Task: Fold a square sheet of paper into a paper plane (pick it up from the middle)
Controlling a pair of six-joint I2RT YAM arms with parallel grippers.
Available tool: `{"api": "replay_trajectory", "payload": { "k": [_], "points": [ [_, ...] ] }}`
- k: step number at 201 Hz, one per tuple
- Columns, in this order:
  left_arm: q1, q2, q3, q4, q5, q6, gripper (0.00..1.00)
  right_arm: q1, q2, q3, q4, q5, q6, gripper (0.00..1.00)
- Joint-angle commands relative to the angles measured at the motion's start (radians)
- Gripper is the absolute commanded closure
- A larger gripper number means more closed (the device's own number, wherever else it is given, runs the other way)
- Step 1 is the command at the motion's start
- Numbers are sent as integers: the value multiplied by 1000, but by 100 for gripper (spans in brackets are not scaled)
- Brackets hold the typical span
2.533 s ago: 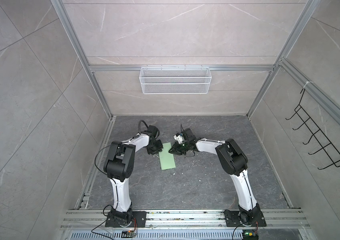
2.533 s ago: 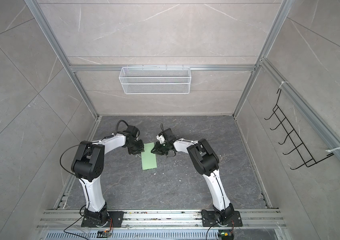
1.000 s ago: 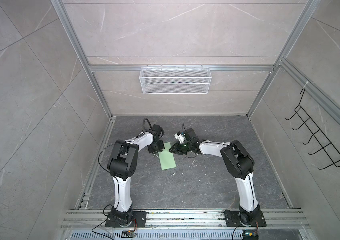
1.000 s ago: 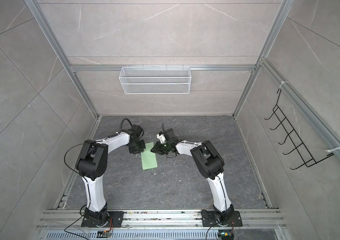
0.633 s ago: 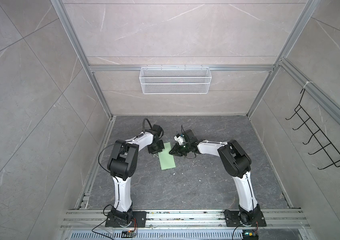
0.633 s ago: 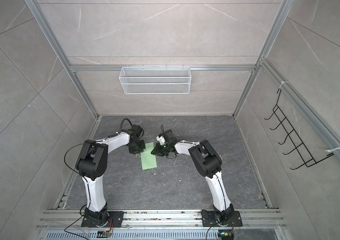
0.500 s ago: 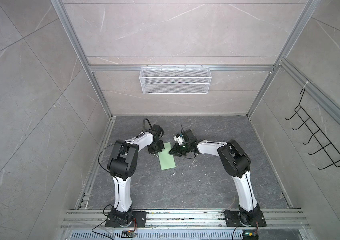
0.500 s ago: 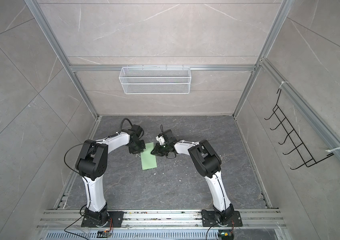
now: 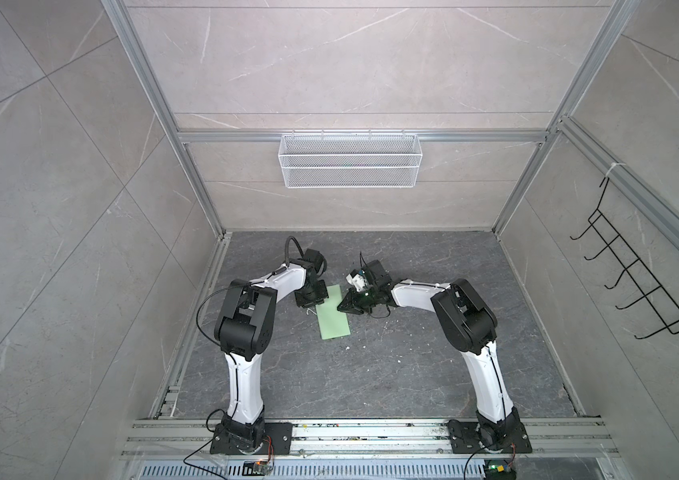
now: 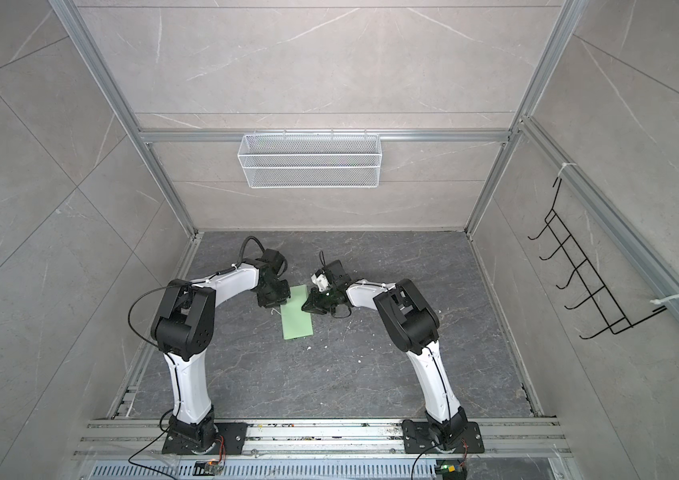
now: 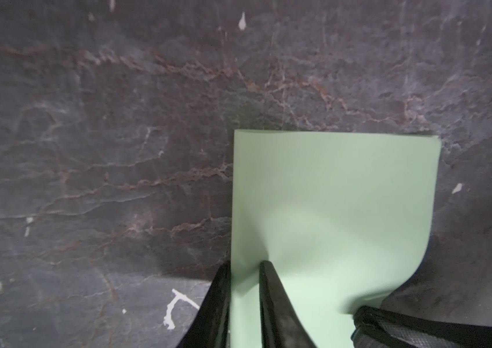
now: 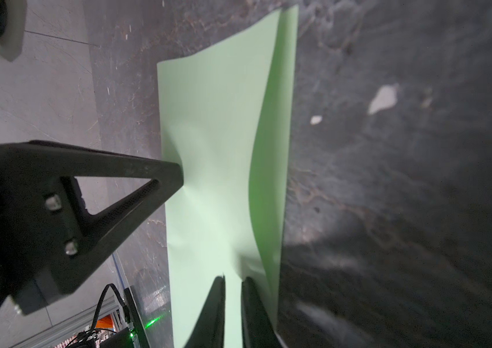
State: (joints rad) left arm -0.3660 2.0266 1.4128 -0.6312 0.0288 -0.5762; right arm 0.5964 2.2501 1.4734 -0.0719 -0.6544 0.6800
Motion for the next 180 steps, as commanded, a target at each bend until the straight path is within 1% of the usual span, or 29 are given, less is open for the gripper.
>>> {"api": "replay_trajectory", "payload": {
  "k": [1,8,24,41,51,59,73,85,111,123,133,144,158,180],
  "points": [
    [-1,24,-11,-56,7,25,75,5,34,15,-105,60,-29,84],
    [-1,2,0,-56,8,28,73,6,34,15,-120,67,-31,84],
    [1,-68,16,-44,19,31,64,6,38,15,-146,78,-35,85],
    [2,-156,1,-4,27,32,56,6,41,18,-173,93,-39,86],
    [3,-205,-22,28,41,33,54,6,43,21,-187,100,-40,86],
    [5,-241,-56,68,73,40,54,7,45,21,-196,105,-41,86],
    [8,-290,-129,159,135,53,55,7,46,22,-211,120,-39,87],
    [16,-309,-189,238,206,51,58,6,48,26,-222,127,-40,88],
    [21,-305,-282,374,362,19,67,7,49,31,-229,130,-39,88],
    [21,-290,-310,423,415,1,70,8,51,36,-233,131,-40,88],
    [21,-276,-326,438,421,-10,73,6,52,41,-238,133,-40,88],
    [20,-256,-325,420,403,-9,75,8,54,44,-241,136,-38,88],
    [21,-237,-325,402,374,-4,76,7,53,45,-243,139,-35,88],
    [25,-216,-331,403,368,-2,77,7,53,46,-249,139,-34,88]
  ]
}}
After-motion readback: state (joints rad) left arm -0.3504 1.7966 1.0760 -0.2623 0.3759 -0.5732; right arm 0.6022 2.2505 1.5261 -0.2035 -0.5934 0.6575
